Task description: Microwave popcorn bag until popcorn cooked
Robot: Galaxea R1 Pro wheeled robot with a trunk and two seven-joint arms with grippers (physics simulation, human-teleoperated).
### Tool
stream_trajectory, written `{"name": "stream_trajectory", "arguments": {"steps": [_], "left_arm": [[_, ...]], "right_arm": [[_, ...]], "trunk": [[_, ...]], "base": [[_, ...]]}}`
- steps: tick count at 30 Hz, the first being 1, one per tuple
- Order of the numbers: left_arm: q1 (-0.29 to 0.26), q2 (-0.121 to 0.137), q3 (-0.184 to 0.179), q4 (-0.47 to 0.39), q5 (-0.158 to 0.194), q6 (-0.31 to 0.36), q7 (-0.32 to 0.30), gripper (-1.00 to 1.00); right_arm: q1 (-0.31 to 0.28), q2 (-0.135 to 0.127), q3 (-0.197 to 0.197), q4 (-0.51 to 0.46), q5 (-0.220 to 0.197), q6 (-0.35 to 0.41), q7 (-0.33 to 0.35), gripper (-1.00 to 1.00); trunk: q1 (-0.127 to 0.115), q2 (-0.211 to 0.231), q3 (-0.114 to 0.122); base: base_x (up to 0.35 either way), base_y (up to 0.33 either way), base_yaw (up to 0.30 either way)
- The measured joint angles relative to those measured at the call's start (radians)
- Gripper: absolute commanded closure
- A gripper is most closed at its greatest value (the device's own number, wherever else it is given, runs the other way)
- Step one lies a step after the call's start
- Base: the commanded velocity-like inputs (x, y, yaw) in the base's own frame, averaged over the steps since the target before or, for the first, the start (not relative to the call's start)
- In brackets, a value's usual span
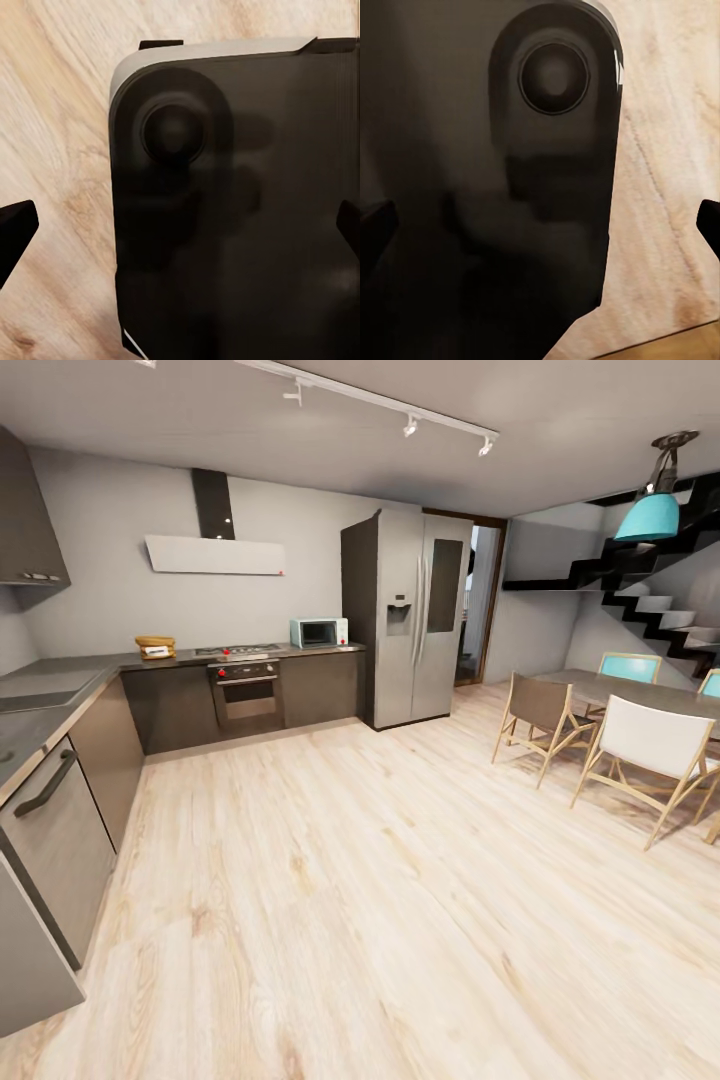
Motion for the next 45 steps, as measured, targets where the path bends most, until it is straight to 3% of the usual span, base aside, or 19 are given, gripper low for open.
{"name": "stream_trajectory", "arguments": {"steps": [45], "left_arm": [[0.0, -0.007, 0.007, 0.0, 0.027, 0.018, 0.007, -1.0]], "right_arm": [[0.0, 0.0, -0.009, 0.0, -0.003, 0.0, 0.0, -1.0]], "trunk": [[-0.001, 0.0, 0.0]], "base": [[0.31, 0.011, 0.0]]}}
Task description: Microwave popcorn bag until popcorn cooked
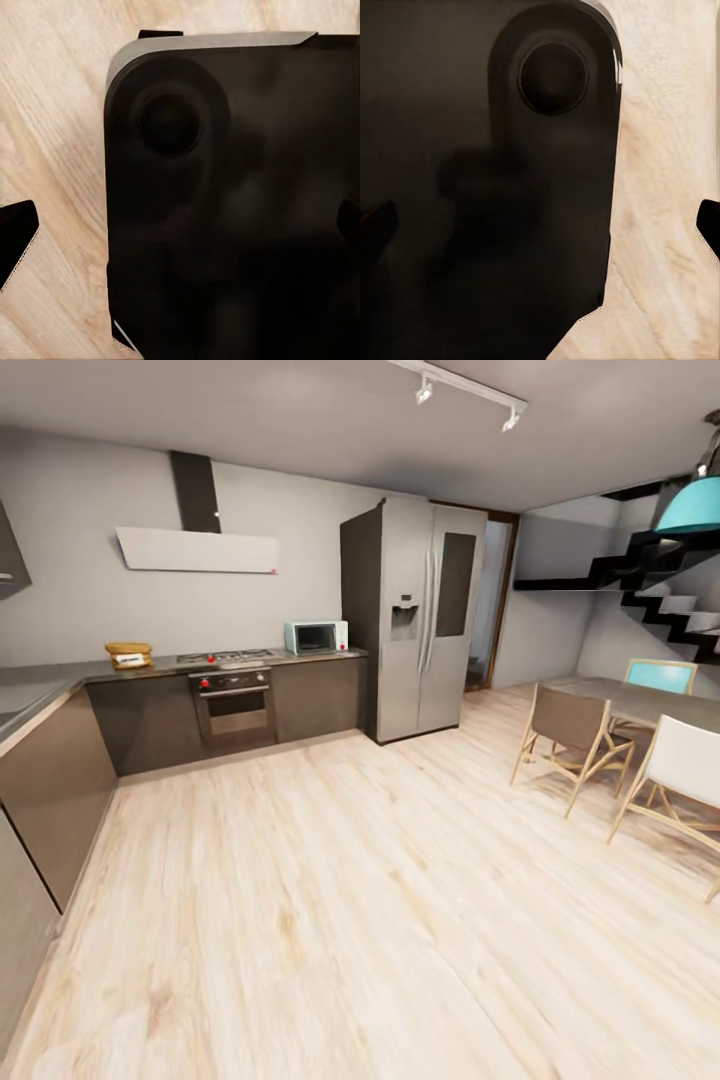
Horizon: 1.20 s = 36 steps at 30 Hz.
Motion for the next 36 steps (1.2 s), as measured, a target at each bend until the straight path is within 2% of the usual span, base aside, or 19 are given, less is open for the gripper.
{"name": "stream_trajectory", "arguments": {"steps": [36], "left_arm": [[0.0, 0.002, 0.0, 0.0, 0.001, 0.0, 0.001, -1.0]], "right_arm": [[0.0, 0.0, 0.001, 0.0, 0.001, 0.0, 0.0, -1.0]], "trunk": [[0.0, 0.0, 0.0]], "base": [[0.326, 0.0, 0.0]]}}
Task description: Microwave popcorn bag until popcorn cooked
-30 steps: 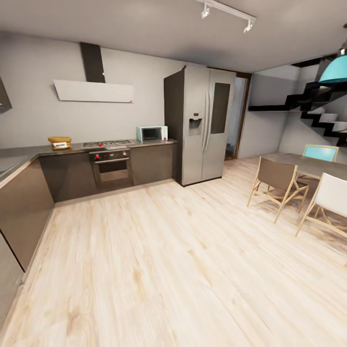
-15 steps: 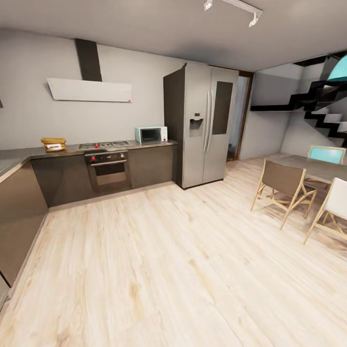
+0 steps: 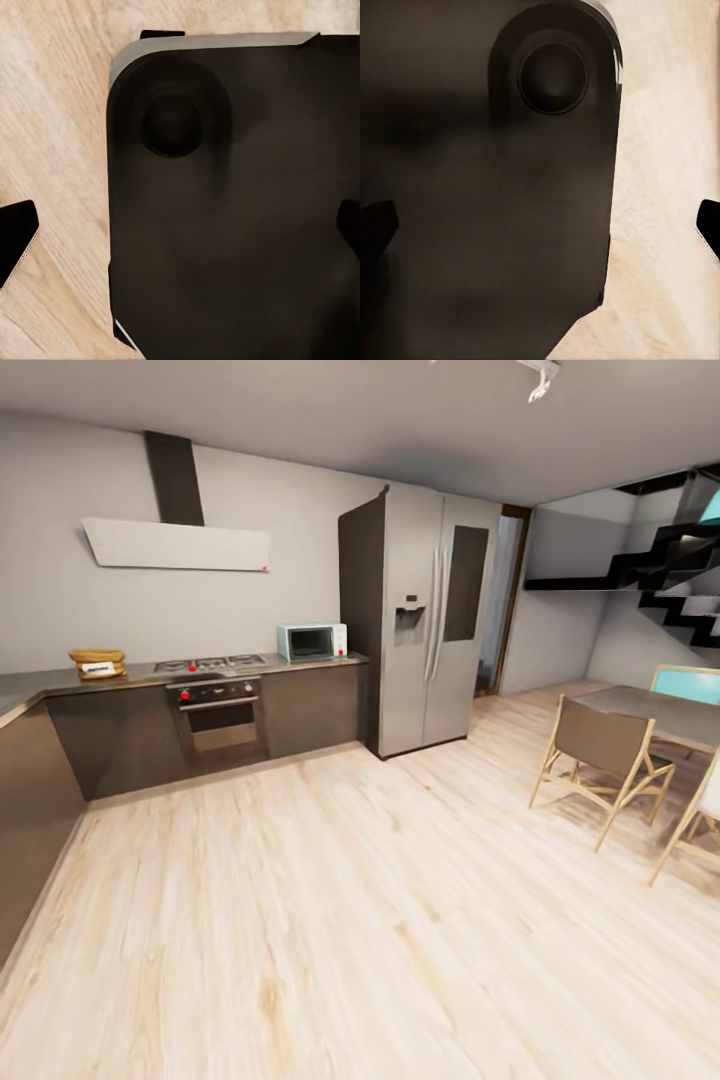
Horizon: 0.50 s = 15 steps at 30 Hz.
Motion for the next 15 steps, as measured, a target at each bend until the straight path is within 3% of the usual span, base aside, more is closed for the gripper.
{"name": "stream_trajectory", "arguments": {"steps": [15], "left_arm": [[0.0, 0.0, 0.0, 0.0, 0.0, 0.0, 0.0, -1.0]], "right_arm": [[0.0, 0.0, 0.0, 0.0, 0.001, 0.0, 0.0, -1.0]], "trunk": [[0.0, 0.0, 0.0]], "base": [[0.326, -0.006, 0.0]]}}
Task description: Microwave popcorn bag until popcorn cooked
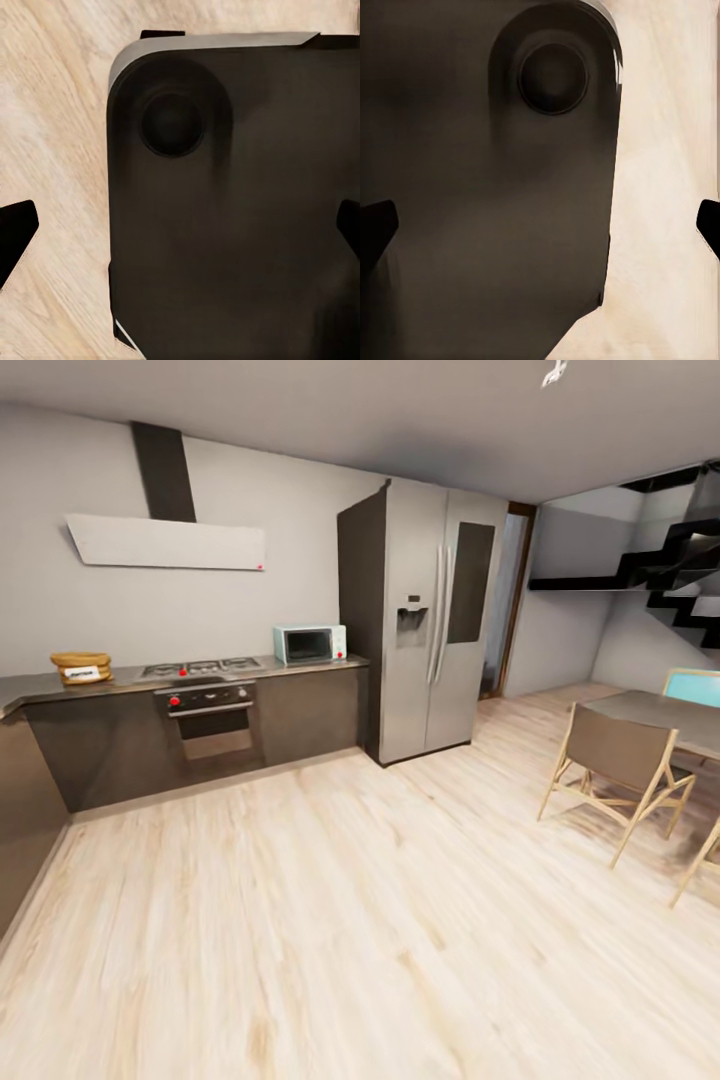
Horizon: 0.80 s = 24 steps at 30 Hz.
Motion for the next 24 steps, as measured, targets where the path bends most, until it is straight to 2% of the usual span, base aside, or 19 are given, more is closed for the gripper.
{"name": "stream_trajectory", "arguments": {"steps": [24], "left_arm": [[0.0, 0.002, 0.0, 0.0, 0.0, 0.006, 0.0, -1.0]], "right_arm": [[0.0, 0.0, 0.0, 0.0, 0.0, 0.0, 0.0, -1.0]], "trunk": [[0.0, 0.0, 0.0]], "base": [[0.316, -0.144, 0.0]]}}
